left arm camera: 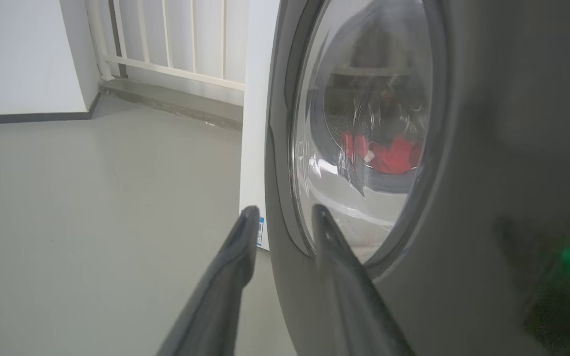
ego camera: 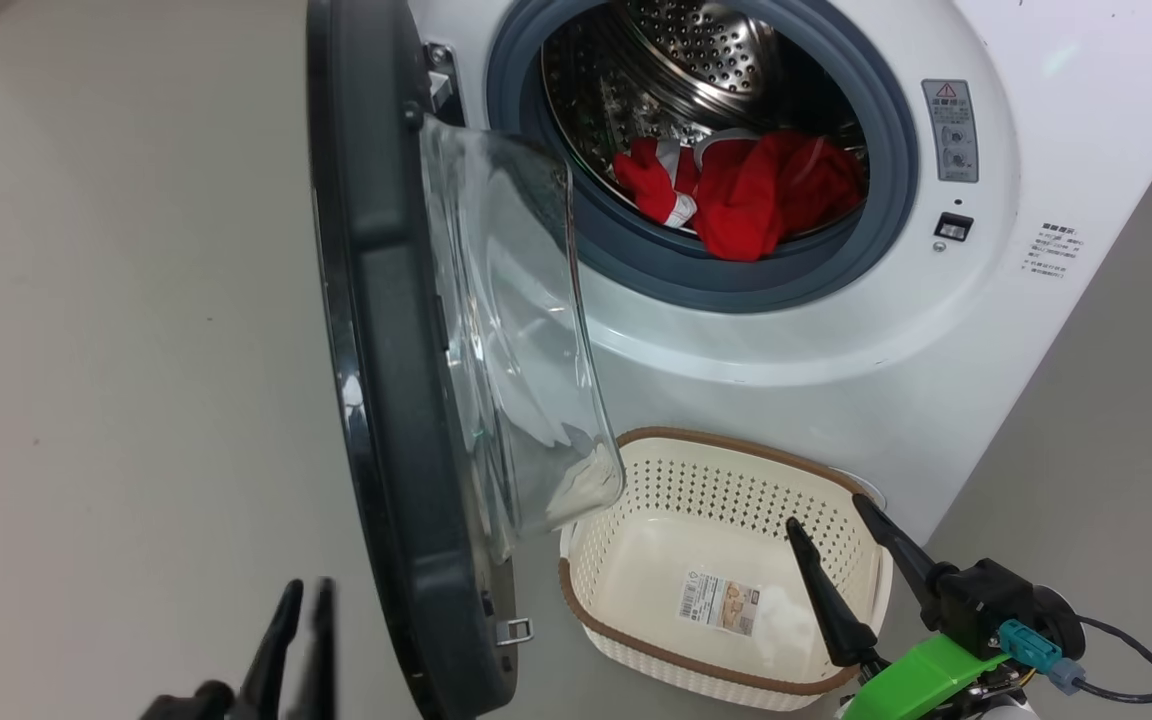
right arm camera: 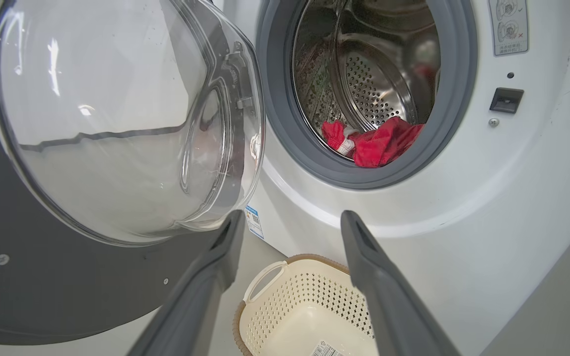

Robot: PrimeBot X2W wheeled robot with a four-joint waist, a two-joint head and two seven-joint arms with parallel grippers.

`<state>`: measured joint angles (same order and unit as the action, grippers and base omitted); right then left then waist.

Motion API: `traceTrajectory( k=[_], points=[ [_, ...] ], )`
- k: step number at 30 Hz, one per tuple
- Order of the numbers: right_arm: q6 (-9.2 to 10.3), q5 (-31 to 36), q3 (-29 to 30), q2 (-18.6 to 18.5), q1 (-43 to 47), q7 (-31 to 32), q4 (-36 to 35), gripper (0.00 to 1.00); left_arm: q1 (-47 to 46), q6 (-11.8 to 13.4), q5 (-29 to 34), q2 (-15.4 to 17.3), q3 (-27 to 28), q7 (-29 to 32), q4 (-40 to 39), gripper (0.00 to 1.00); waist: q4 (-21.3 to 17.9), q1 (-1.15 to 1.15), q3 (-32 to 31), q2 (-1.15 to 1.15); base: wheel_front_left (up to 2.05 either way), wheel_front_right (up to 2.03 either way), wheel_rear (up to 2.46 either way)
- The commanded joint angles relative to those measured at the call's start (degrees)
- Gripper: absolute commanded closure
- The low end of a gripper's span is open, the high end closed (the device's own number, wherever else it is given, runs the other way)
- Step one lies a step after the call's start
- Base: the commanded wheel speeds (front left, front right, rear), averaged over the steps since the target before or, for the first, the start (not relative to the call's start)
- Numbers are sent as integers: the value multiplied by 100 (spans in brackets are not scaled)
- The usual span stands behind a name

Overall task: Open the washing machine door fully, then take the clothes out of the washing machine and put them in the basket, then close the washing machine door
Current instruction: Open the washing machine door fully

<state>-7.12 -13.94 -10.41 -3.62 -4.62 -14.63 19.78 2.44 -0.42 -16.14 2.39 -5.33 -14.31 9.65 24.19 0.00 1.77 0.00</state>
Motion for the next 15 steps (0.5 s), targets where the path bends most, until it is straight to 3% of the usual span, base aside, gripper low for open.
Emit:
traceTrajectory(
  k=[1,9,15],
  points=[
    [-36,23,-118,9,-70,-37,-113,0,-136,80,-83,49,289,-69,-238,100,4,0,-25,0,0,0,0],
    [-36,16,-100,31,-20,-37,-113,0,-316,139,-382,49,725,-69,-1475,100,36,0,-84,0,0,0,0],
    [-36,24,-74,34,-36,-37,-117,0,-438,5,-442,49,450,-69,-2561,100,39,0,-69,0,0,0,0]
  ],
)
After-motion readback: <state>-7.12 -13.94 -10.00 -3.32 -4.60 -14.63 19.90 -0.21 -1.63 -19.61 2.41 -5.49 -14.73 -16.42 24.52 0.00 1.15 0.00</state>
